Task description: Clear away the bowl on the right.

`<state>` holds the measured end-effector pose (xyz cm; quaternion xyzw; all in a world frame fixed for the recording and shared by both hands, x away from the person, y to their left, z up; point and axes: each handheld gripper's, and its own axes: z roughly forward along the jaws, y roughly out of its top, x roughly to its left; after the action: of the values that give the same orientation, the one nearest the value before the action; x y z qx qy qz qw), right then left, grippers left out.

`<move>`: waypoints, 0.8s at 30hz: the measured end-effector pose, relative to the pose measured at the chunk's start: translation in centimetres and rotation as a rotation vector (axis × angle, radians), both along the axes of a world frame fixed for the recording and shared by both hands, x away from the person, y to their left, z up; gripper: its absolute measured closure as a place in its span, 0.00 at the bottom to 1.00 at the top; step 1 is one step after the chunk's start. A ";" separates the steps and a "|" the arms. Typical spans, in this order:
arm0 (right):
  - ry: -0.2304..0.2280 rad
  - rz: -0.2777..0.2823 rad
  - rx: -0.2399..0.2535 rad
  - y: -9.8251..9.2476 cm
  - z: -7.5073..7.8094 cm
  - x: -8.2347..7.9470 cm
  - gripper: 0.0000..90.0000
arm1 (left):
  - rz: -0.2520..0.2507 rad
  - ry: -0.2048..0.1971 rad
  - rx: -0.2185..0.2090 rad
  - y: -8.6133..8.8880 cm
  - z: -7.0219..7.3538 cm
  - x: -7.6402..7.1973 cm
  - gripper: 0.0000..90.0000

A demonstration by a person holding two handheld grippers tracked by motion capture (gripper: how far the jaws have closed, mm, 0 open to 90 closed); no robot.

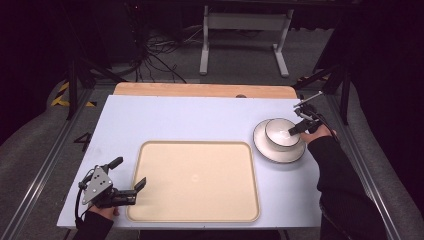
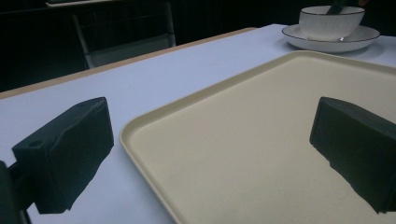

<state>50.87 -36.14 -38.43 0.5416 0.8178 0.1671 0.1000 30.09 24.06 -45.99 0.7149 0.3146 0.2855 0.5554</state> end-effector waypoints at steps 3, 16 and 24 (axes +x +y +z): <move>-0.003 -0.008 0.010 0.1 0.3 0.0 0.93 | 0.000 0.000 0.000 0.0 0.0 0.0 0.00; -0.003 0.019 -0.040 2.0 1.8 -0.5 0.93 | 0.001 0.000 0.001 0.0 0.0 0.0 0.00; -0.028 0.035 -0.038 2.8 3.2 -1.4 0.93 | 0.001 -0.003 0.001 0.0 0.0 0.0 0.00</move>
<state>49.49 -33.32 -35.19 0.5227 0.8288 0.1610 0.1187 30.04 24.04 -45.99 0.7146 0.3139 0.2869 0.5554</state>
